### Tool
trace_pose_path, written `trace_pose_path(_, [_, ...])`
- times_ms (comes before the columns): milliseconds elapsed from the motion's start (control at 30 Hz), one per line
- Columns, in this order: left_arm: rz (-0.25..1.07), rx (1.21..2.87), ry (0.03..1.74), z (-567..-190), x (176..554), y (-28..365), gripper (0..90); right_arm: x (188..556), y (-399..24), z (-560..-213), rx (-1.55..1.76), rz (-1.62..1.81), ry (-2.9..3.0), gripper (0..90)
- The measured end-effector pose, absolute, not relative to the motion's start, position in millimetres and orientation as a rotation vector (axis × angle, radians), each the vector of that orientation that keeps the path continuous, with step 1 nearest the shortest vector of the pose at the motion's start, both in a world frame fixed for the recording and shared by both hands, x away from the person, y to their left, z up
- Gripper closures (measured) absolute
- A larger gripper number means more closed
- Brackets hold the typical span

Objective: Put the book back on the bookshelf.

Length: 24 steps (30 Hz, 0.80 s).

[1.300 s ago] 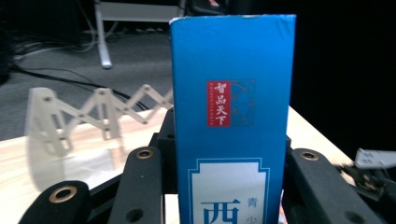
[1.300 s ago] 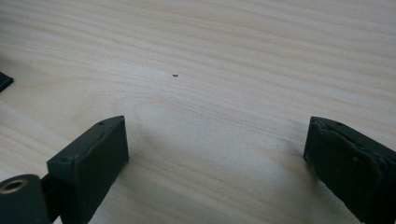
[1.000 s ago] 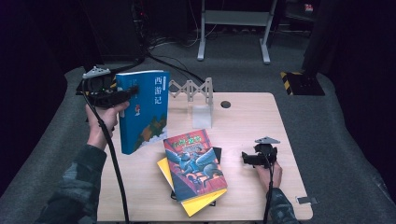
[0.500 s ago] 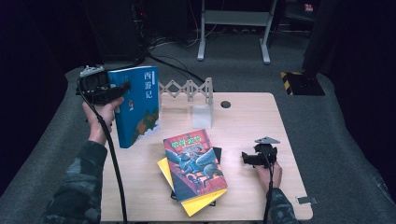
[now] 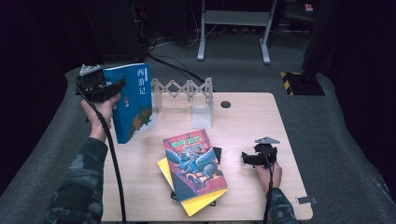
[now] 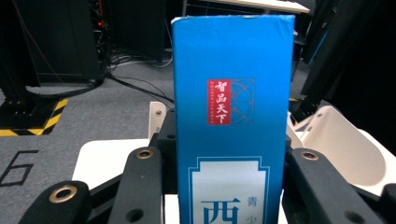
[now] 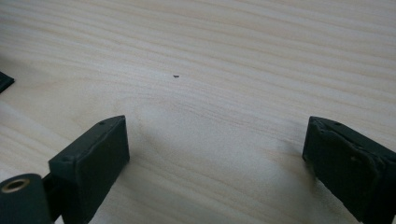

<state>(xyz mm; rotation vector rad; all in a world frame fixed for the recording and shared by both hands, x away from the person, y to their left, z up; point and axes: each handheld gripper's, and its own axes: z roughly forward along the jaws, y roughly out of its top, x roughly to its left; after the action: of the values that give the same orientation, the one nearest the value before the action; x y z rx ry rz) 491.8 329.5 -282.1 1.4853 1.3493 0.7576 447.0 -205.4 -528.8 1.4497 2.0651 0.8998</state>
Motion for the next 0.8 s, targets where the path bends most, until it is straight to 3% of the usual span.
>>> trace_pose_path(800, [0.864,1.352,1.383,-308.2,543.8,327.9,61.9,446.2,-204.7,-528.6,1.457,0.904,2.061,7.3])
